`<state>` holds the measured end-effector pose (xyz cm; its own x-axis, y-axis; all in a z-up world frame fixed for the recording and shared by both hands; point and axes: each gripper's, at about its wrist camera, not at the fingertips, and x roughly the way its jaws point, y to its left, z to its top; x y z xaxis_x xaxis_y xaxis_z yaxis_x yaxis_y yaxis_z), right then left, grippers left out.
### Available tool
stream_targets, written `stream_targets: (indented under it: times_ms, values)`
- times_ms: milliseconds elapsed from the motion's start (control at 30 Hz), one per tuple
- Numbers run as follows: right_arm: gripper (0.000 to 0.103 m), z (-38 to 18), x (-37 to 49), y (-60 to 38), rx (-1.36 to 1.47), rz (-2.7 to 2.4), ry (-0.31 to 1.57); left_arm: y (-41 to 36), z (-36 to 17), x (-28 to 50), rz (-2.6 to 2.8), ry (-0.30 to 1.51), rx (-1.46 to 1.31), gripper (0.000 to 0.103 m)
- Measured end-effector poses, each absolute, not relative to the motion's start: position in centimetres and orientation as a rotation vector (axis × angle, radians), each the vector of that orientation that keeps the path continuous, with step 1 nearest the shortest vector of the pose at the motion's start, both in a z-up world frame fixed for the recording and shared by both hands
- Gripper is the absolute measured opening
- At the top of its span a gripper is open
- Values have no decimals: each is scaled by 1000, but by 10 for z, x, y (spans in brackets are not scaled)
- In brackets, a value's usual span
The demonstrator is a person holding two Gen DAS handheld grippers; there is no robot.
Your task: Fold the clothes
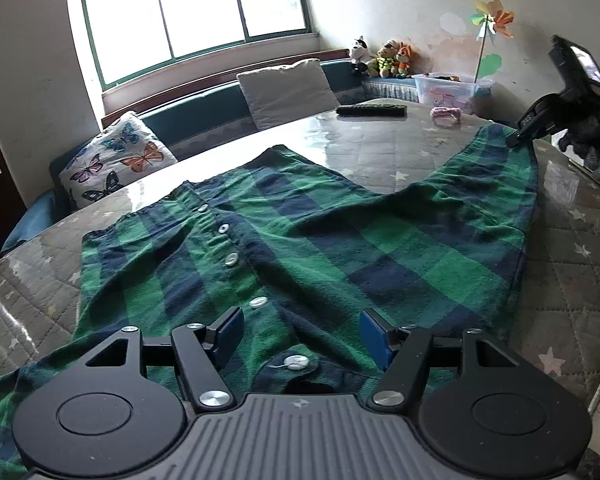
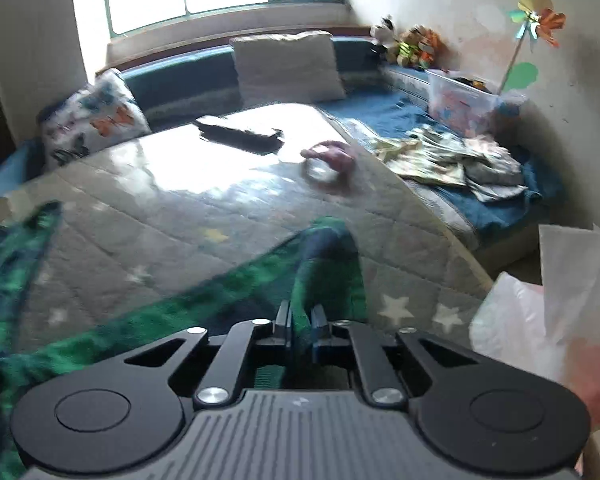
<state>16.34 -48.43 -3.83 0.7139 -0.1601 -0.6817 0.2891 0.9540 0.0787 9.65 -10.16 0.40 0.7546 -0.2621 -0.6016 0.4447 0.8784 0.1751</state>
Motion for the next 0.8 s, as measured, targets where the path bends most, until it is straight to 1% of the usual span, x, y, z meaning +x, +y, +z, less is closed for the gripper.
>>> stream_targets:
  times_ms: [167, 333, 467, 600, 800]
  values:
    - [6, -1, 148, -444, 180, -84, 659, -82, 4, 93, -346, 607, 300, 67]
    - [6, 45, 139, -383, 164, 156, 588, -62, 4, 89, -300, 611, 280, 68]
    - [6, 70, 142, -322, 130, 354, 551, -44, 5, 85, -263, 610, 259, 68]
    - [6, 82, 144, -255, 74, 538, 551, -25, 8, 76, -232, 599, 229, 68]
    - [6, 74, 146, -168, -24, 717, 593, -1, 7, 66, -187, 604, 193, 68]
